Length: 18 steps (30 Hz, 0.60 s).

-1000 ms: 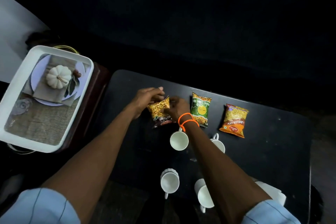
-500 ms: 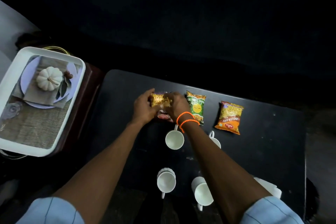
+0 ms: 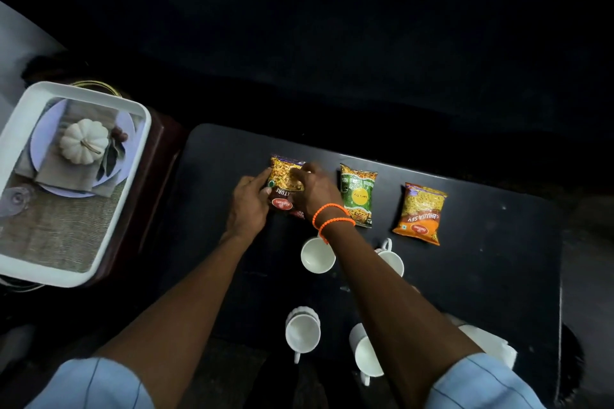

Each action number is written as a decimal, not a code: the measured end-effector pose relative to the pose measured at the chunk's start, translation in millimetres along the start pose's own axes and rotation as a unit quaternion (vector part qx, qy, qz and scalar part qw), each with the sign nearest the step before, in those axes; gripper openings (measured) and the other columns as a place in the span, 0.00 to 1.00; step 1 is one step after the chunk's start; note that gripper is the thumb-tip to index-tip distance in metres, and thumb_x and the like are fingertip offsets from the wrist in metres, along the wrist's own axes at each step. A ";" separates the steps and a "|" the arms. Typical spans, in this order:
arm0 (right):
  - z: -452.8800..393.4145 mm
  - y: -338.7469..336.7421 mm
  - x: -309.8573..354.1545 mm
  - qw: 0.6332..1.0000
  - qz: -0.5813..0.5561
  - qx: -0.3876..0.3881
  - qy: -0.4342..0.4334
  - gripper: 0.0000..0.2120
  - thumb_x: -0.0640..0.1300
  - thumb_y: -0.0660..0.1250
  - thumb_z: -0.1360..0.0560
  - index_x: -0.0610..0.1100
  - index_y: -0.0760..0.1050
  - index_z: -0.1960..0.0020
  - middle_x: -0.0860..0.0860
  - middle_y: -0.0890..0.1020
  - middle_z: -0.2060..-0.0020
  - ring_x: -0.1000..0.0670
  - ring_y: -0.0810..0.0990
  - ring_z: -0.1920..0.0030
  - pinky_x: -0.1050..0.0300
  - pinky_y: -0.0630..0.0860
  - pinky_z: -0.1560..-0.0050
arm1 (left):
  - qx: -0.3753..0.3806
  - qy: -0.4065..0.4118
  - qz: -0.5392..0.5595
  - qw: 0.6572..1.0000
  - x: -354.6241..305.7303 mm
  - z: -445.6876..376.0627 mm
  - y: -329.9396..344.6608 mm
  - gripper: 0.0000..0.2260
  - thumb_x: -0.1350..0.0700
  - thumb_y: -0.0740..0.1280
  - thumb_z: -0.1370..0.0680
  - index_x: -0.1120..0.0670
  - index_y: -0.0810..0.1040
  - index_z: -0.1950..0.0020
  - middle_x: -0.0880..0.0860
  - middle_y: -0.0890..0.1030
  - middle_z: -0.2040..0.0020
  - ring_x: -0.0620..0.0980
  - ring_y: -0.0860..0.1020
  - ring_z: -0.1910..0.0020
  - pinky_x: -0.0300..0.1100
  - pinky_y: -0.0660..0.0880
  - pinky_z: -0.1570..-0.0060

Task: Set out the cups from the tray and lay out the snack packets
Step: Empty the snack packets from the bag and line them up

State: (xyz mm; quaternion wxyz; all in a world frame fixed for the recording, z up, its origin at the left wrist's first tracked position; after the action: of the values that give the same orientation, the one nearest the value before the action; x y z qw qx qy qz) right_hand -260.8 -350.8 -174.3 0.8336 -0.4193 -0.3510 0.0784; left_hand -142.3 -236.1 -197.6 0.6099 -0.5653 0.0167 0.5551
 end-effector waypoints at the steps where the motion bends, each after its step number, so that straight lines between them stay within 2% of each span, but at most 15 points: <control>1: -0.4 0.6 0.1 1.000 0.003 -0.001 0.002 0.29 0.43 0.76 0.28 0.47 0.73 0.28 0.44 0.72 0.30 0.40 0.74 0.33 0.41 0.78 0.37 | -0.009 0.007 -0.013 1.000 -0.2 0.6 -1.1 0.21 0.57 0.64 0.15 0.52 0.70 0.21 0.56 0.74 0.40 0.56 0.79 0.46 0.56 0.84 0.47; 3: -0.2 0.0 -1.1 1.000 0.003 -0.003 0.004 0.30 0.45 0.76 0.28 0.48 0.72 0.28 0.45 0.71 0.30 0.40 0.73 0.32 0.41 0.78 0.37 | -0.023 0.045 -0.055 0.997 -3.5 0.6 -5.0 0.22 0.51 0.62 0.15 0.51 0.68 0.20 0.57 0.72 0.34 0.54 0.77 0.41 0.51 0.82 0.45; 5: 1.0 -1.6 -1.7 1.000 0.014 -0.009 -0.008 0.28 0.46 0.75 0.27 0.51 0.73 0.29 0.45 0.71 0.30 0.41 0.72 0.31 0.42 0.79 0.39 | -0.006 0.094 -0.081 0.992 -8.9 -0.7 -6.0 0.22 0.45 0.61 0.15 0.47 0.69 0.21 0.57 0.69 0.29 0.53 0.74 0.35 0.50 0.80 0.44; 8: 1.4 -2.6 0.2 0.999 0.029 -0.015 -0.024 0.23 0.47 0.73 0.25 0.52 0.75 0.31 0.45 0.72 0.32 0.42 0.70 0.31 0.42 0.79 0.41 | 0.045 0.111 -0.093 0.988 -9.4 -2.5 -1.2 0.23 0.49 0.66 0.17 0.45 0.70 0.22 0.56 0.68 0.27 0.55 0.73 0.32 0.52 0.78 0.37; 13: -2.3 -0.5 4.7 0.999 0.029 -0.014 -0.021 0.22 0.52 0.72 0.24 0.51 0.76 0.31 0.47 0.71 0.30 0.42 0.67 0.28 0.42 0.78 0.37 | 0.033 0.054 -0.059 0.996 1.7 -3.5 1.9 0.23 0.51 0.66 0.17 0.48 0.69 0.21 0.57 0.75 0.44 0.52 0.75 0.46 0.48 0.76 0.44; 18: -2.1 1.4 1.9 0.999 0.039 0.003 -0.011 0.22 0.53 0.71 0.23 0.52 0.75 0.30 0.49 0.70 0.28 0.42 0.66 0.28 0.40 0.77 0.37 | 0.045 0.055 -0.058 0.996 3.0 -3.2 4.2 0.24 0.48 0.65 0.16 0.47 0.68 0.20 0.56 0.74 0.49 0.52 0.74 0.50 0.47 0.75 0.49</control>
State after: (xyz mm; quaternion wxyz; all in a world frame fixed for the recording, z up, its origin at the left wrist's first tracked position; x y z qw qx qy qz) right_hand -257.7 -350.4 -175.2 0.8272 -0.4293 -0.3432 0.1167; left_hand -142.1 -237.4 -203.5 0.6638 -0.5672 0.0420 0.4857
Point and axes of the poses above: each hand's wrist, its own z-axis away from the middle knuckle, its own y-axis out of the palm, x = y × z, the point moved 2 cm from there along -z, towards the middle knuckle
